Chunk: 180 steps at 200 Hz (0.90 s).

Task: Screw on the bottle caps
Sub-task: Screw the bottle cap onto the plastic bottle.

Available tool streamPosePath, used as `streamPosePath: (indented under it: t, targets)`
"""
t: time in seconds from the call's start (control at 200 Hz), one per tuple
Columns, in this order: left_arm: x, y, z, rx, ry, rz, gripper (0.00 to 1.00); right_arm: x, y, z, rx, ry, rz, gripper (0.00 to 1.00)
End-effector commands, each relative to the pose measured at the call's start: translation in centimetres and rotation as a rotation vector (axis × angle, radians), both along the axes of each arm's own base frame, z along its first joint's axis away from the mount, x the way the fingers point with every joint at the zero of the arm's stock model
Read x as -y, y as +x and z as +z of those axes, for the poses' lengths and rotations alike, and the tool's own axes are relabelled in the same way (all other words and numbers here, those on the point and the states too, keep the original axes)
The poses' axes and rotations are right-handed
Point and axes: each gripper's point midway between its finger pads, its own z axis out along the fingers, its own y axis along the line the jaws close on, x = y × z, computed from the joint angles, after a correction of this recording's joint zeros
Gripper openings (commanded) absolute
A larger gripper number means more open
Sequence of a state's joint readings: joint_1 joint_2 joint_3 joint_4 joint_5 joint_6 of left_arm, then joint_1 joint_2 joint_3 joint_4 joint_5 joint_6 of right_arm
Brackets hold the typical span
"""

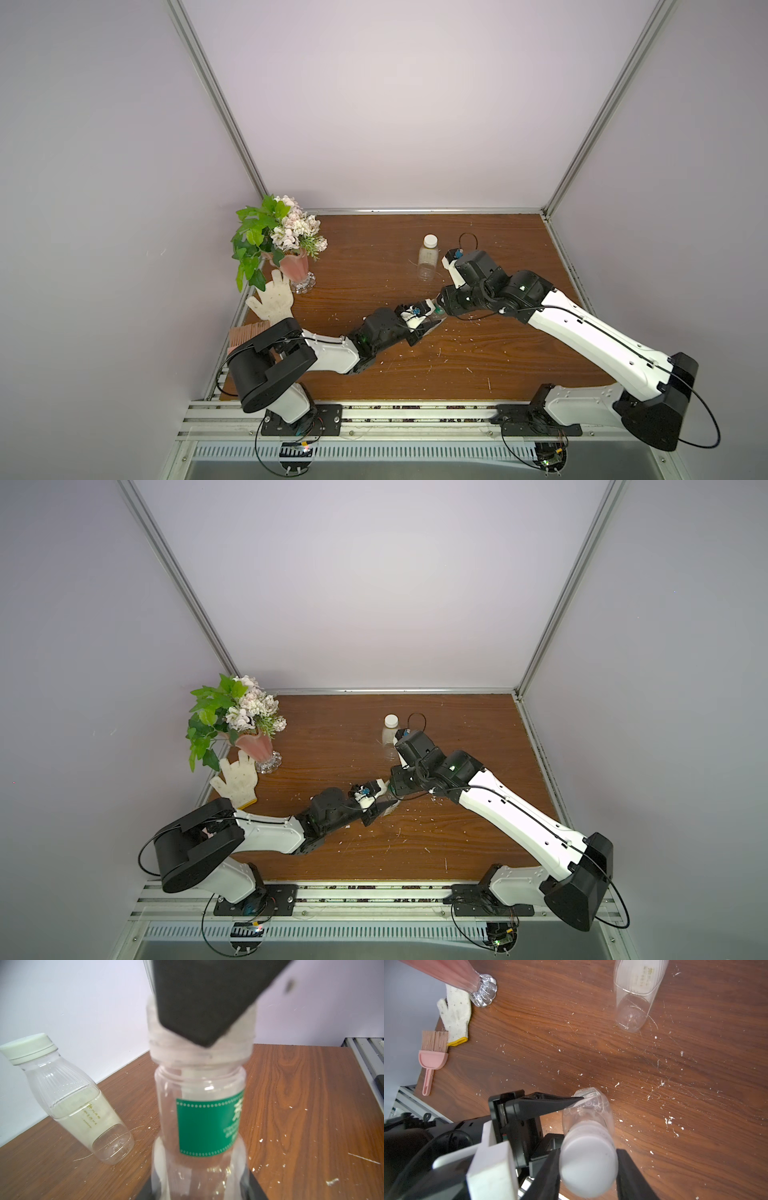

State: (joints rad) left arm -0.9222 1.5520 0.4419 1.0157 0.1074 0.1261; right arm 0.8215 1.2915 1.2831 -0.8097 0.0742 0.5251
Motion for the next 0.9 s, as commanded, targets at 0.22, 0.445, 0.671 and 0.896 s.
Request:
streamPosePath:
  t: [0.22,0.445,0.671,0.896]
  targets:
    - [1.2,-1.9,-0.3,-0.03,-0.029,-0.117,0.38,0.9,1.1,5.6,0.137,0.075,-0.044,0.45]
    - [1.3,-4.1,-0.5,-0.039,-0.034,-0.224,0.39,1.9,0.4,7.4,0.193,0.042,0.071,0.69]
    - [1.3,-6.6,-0.4,-0.043,-0.041,-0.354,0.39,2.2,-2.1,6.6,0.285,-0.045,0.363,0.7]
    - [1.1,-7.9,-0.1,-0.046,-0.052,-0.421,0.39,1.2,-6.1,4.1,0.208,-0.045,0.639,0.64]
